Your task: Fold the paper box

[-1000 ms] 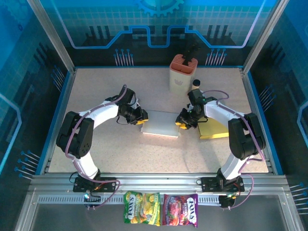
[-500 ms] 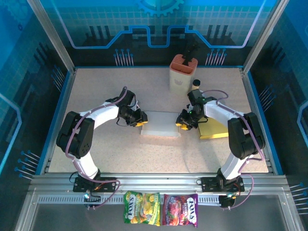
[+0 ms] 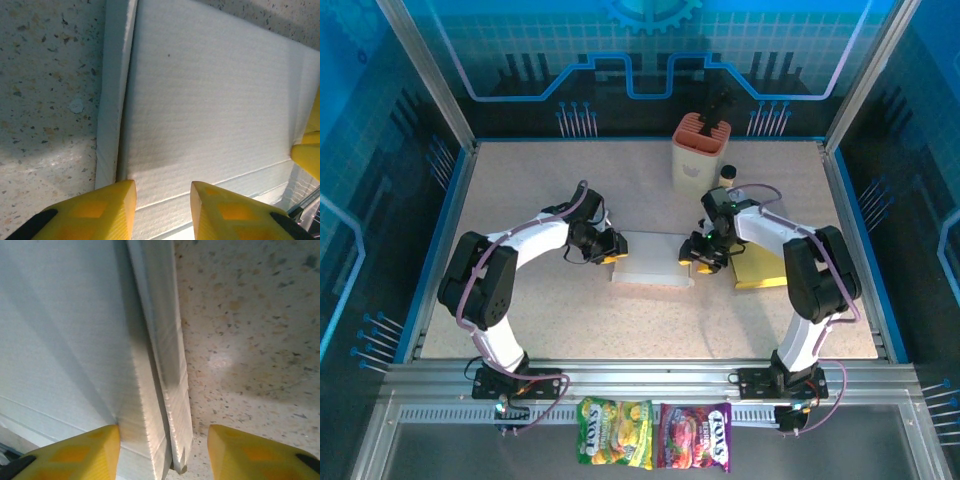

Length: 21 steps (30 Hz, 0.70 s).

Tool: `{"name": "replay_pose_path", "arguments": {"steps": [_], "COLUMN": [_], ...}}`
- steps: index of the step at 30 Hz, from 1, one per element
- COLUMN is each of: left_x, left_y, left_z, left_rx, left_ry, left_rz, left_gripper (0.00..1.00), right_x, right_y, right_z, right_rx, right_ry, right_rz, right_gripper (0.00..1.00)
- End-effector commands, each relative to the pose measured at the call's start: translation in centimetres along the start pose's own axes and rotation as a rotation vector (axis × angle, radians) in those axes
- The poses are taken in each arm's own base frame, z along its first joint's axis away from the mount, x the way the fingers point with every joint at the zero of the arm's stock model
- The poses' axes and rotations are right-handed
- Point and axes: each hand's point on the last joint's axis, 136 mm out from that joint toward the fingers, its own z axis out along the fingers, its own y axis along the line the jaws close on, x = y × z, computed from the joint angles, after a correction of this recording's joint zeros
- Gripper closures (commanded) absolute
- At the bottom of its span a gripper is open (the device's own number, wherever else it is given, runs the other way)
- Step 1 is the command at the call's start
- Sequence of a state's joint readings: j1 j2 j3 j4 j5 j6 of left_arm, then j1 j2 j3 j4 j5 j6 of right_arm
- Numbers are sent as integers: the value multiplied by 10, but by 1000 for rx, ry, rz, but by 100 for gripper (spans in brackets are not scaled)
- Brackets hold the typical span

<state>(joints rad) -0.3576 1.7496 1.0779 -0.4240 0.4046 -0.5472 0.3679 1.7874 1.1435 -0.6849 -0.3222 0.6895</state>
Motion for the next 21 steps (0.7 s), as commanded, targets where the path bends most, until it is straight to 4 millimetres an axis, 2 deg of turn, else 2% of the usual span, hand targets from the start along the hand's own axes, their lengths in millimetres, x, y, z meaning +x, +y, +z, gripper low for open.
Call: {"name": "replay_pose_path", "arguments": {"steps": [1,4,8,11,21], "left_x": [4,-2,-10,-14,-4], "left_y": [0,-9,-2,7,17], "left_z": [-7,-23,-36,-31,-2], "left_rx": [-28,-32,-33,-25,-1], "left_ry": [1,-44,-67,-41,37], "left_rz": [8,30,2,-14,-19], "left_gripper": [65,60,57,57,62], "right_x": [4,5,4,3,6], "right_y": [0,-2,-3,-3,-8], "right_z": [7,9,9,10,14], "right_rx": [17,24,31,34,49], "right_ry": [35,38,35,41,53], "right_rz": [-7,-10,-21,-28,-32], "right_gripper": [56,64,70,75,78]}}
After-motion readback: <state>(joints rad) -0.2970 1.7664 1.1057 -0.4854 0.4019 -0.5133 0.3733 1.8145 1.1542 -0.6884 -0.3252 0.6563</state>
